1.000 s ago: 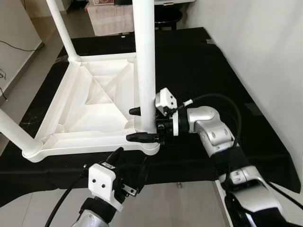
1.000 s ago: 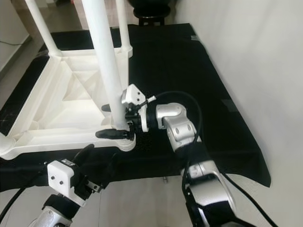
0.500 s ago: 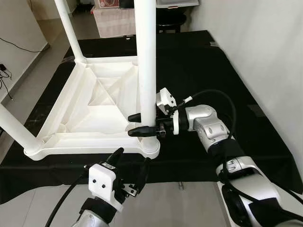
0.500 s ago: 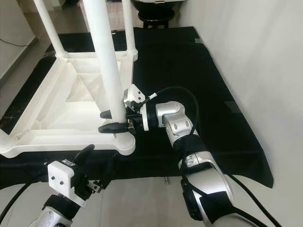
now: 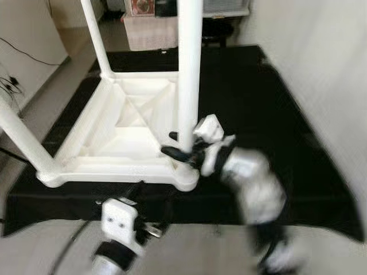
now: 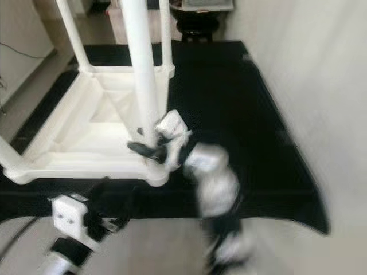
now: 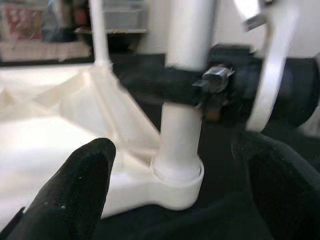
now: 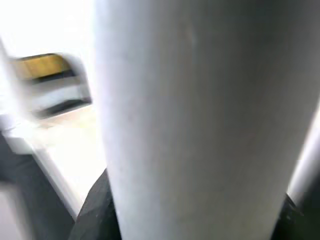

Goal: Building children table

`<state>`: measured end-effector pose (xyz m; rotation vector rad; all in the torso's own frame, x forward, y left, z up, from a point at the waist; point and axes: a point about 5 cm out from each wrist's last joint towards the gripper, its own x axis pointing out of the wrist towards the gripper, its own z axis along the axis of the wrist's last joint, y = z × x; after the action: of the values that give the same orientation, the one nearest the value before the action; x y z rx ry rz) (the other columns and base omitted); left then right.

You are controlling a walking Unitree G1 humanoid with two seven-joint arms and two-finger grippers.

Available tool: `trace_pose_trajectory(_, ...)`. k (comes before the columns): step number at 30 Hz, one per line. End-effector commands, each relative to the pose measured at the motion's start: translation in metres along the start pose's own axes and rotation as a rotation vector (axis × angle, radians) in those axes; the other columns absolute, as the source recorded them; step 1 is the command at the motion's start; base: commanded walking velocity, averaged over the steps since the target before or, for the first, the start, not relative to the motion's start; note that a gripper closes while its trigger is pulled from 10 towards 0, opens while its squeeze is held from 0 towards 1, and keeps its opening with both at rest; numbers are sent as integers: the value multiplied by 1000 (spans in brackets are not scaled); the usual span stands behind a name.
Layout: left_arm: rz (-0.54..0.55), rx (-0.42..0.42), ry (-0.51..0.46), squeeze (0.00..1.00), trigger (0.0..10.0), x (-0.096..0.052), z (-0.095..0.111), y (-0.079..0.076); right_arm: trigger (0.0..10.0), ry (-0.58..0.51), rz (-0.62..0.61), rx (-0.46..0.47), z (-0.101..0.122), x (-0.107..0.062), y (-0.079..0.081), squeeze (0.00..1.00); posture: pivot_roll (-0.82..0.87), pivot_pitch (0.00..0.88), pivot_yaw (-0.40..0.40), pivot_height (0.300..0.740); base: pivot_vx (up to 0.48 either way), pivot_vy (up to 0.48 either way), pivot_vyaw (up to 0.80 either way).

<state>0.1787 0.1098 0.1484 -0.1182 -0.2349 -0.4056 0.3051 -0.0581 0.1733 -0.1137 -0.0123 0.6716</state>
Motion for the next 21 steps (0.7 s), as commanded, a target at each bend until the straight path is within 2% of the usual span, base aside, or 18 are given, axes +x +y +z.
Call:
trace_pose_trajectory(1, 6, -8, 28, 0, 10000, -3, -6, 1, 0, 184, -117, 15, -32, -6, -8, 0, -10, 115, 24, 740, 0, 0, 0)
trace_pose_trajectory(6, 10, -8, 24, 0, 10000, -3, -6, 0, 0, 199, -80, -13, -36, 3, -13, 0, -1, 111, 10, 740, 0, 0, 0)
trace_pose_trajectory(7, 16, -7, 22, 0, 10000, -3, -6, 0, 667, 207, -81, -8, -36, 3, -15, 0, 5, 110, 8, 740, 0, 0, 0)
trace_pose_trajectory(9, 21, -6, 21, 0, 10000, -3, -6, 0, 667, 205, -69, -8, -35, 4, -15, 0, 5, 110, 8, 740, 0, 0, 0)
trace_pose_trajectory(10, 22, -6, 21, 0, 10000, -4, -6, 0, 10000, 180, -63, 0, -29, 5, -18, 0, 6, 109, 11, 740, 0, 0, 0)
trace_pose_trajectory(11, 23, -6, 21, 0, 10000, -4, -6, -1, 10000, 162, -61, 5, -24, 6, -20, 0, 6, 109, 11, 740, 0, 0, 0)
trace_pose_trajectory(12, 20, -8, 22, 0, 10000, -4, -7, -1, 10000, 133, -32, -6, -15, 8, -20, 90, 6, 109, 11, 740, 0, 0, 0)
trace_pose_trajectory(13, 16, -10, 22, 0, 10000, -4, -7, -1, 10000, 100, -19, 10, -6, 10, -23, 1000, 6, 109, 11, 740, 0, 0, 0)
trace_pose_trajectory(15, 8, -18, 24, 0, 10000, -2, -8, -2, 10000, 22, 114, 36, 11, 15, -22, 1000, -47, 107, 1, 740, 0, 0, 0)
trace_pose_trajectory(18, 5, -22, 25, 0, 10000, -2, -9, -2, 10000, -49, 238, 41, 27, 18, -22, 1000, -52, 107, 17, 740, 0, 0, 0)
trace_pose_trajectory(19, 2, -22, 26, 0, 10000, -1, -10, -2, 10000, -64, 316, 15, 31, 19, -23, 1000, -46, 106, 24, 740, 0, 0, 0)
trace_pose_trajectory(20, 2, -22, 26, 0, 10000, -1, -10, -2, 10000, -64, 316, 15, 31, 19, -23, 1000, -46, 106, 24, 740, 0, 0, 0)
trace_pose_trajectory(21, 0, -23, 27, 0, 10000, -1, -10, -2, 10000, -70, 368, -4, 34, 19, -23, 1000, -46, 106, 23, 740, 0, 0, 0)
